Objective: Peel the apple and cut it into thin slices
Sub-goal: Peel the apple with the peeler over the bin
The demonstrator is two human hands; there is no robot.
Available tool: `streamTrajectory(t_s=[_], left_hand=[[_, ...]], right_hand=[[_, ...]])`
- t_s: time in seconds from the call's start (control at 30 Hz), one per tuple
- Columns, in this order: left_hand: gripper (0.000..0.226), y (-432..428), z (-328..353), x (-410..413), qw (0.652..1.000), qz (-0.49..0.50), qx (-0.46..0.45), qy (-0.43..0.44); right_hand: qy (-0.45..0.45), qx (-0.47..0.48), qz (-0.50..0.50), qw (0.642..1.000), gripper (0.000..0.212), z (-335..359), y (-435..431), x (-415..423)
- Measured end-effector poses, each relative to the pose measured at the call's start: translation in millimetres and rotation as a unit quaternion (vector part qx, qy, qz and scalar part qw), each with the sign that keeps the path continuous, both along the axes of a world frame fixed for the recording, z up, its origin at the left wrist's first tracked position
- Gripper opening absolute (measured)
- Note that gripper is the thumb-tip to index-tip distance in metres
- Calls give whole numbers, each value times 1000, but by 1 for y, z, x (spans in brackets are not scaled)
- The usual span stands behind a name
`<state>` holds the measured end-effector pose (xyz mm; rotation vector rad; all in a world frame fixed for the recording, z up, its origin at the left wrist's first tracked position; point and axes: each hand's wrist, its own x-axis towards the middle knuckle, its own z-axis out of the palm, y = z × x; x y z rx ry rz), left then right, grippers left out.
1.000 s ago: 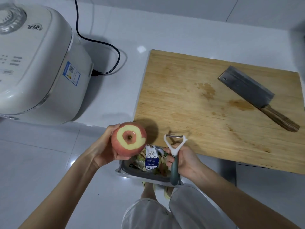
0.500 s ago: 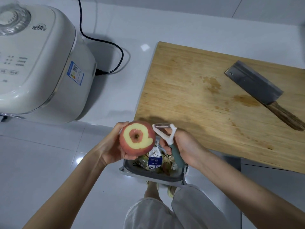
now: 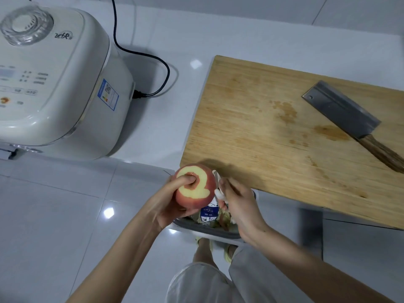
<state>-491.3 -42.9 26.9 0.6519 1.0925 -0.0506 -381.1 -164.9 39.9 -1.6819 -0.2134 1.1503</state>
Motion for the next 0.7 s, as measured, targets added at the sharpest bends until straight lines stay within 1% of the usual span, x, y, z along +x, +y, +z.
streamTrajectory(t_s=[0.07, 0.1, 0.13, 0.17, 0.23, 0.27, 0.3, 0.33, 0.37, 0.4, 0.43, 0.5, 0.63, 0.7], left_hand=[[70, -3, 2, -3, 1000, 21, -5, -8], [66, -4, 5, -3, 999, 27, -10, -15], [63, -4, 6, -3, 999, 33, -14, -22], [60, -4, 7, -4, 999, 36, -17, -30], [50, -4, 9, -3, 999, 31, -20, -38], [44, -4, 10, -3, 999, 27, -22, -36], [38, -4, 10, -3, 999, 25, -25, -30], [33, -4, 9, -3, 999, 20, -24, -22], [30, -4, 9, -3, 1000, 11, -21, -14], [29, -3, 9, -5, 1000, 0, -14, -6], [31, -1, 9, -6, 1000, -13, -8, -3], [42, 2, 9, -9, 999, -41, -5, 1], [65, 9, 9, -15, 997, -70, -35, 8], [75, 13, 11, -19, 995, -88, -52, 3]], right_hand=[[-101, 0, 48, 994, 36, -5, -1, -1], [-173, -4, 78, 982, 30, -8, -1, 0], [-259, -4, 104, 960, 26, -10, -1, 1], [-355, 4, 116, 928, 25, -10, 0, 4], [-521, 49, 130, 842, 26, -9, 4, 12], [-577, 73, 144, 800, 27, -9, 7, 15], [-613, 90, 163, 768, 27, -10, 9, 18], [-631, 103, 184, 747, 26, -11, 12, 20], [-638, 115, 203, 734, 25, -12, 13, 23], [-637, 124, 217, 729, 24, -12, 14, 26], [-632, 133, 226, 730, 23, -13, 14, 28], [-618, 147, 231, 737, 23, -12, 11, 34], [-594, 161, 237, 752, 25, -15, 7, 44], [-578, 148, 244, 764, 26, -21, 6, 46]])
